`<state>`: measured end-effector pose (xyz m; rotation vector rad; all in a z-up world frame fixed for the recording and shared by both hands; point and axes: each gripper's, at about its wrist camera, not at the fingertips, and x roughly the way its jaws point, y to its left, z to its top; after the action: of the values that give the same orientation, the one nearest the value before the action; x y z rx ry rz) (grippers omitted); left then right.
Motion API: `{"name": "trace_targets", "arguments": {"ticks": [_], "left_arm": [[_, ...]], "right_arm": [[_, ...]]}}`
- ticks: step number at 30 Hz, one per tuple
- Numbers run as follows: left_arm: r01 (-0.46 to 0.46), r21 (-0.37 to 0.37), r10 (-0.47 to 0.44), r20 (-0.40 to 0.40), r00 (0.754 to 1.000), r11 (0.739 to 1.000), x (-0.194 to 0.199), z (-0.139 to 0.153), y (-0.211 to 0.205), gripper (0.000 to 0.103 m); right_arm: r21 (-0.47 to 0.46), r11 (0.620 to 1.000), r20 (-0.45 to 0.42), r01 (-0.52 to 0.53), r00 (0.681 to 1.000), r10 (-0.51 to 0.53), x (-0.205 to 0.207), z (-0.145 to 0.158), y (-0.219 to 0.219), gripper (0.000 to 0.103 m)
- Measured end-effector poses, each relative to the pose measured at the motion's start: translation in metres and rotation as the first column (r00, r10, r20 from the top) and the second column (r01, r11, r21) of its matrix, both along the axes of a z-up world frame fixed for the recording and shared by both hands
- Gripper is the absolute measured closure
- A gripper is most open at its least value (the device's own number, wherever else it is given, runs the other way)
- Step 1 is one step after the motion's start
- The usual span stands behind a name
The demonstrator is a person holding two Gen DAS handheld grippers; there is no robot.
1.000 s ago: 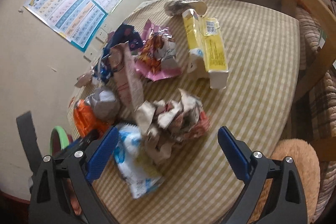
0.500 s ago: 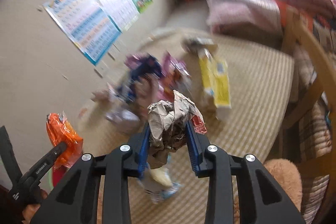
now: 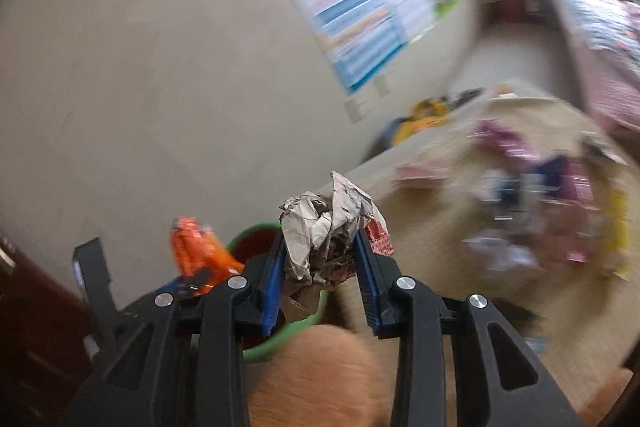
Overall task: Collect trash
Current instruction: 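Carry both items to the red bucket and release them inside, then grasp white-blue snack bag with right tool while left tool approaches brown box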
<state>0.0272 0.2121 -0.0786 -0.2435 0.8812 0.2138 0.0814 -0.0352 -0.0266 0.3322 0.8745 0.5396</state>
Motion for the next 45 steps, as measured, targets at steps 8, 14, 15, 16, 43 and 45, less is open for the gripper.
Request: {"name": "trace_targets", "arguments": {"ticks": [8, 14, 15, 16, 43, 45], "left_arm": [[-0.063, -0.096, 0.055, -0.077, 0.995, 0.993, -0.010, -0.036, 0.040, 0.071], [-0.079, -0.127, 0.066, -0.105, 0.992, 0.989, -0.010, -0.050, 0.046, 0.045], [-0.084, -0.139, 0.070, -0.100, 0.993, 0.987, -0.009, -0.051, 0.047, 0.038], [-0.091, -0.146, 0.077, -0.096, 0.992, 0.985, -0.010, -0.051, 0.049, 0.038], [0.102, -0.038, -0.102, -0.008, 0.995, 0.994, -0.005, -0.002, -0.050, 0.038], [0.133, -0.031, -0.133, -0.009, 0.991, 0.991, -0.003, 0.000, -0.064, 0.038]], "right_arm": [[-0.039, 0.988, -0.096, -0.149, 0.985, 0.145, 0.031, -0.037, 0.095, 0.069], [-0.045, 0.986, -0.112, -0.158, 0.982, 0.152, 0.030, -0.047, 0.114, 0.040], [-0.046, 0.987, -0.111, -0.155, 0.983, 0.149, 0.029, -0.046, 0.113, 0.039], [-0.047, 0.987, -0.113, -0.153, 0.983, 0.147, 0.030, -0.047, 0.111, 0.039], [-0.191, 0.959, -0.060, 0.209, 0.973, -0.224, -0.032, -0.024, -0.080, 0.028], [-0.248, 0.931, -0.089, 0.267, 0.951, -0.296, -0.041, -0.042, -0.107, 0.028]]}}
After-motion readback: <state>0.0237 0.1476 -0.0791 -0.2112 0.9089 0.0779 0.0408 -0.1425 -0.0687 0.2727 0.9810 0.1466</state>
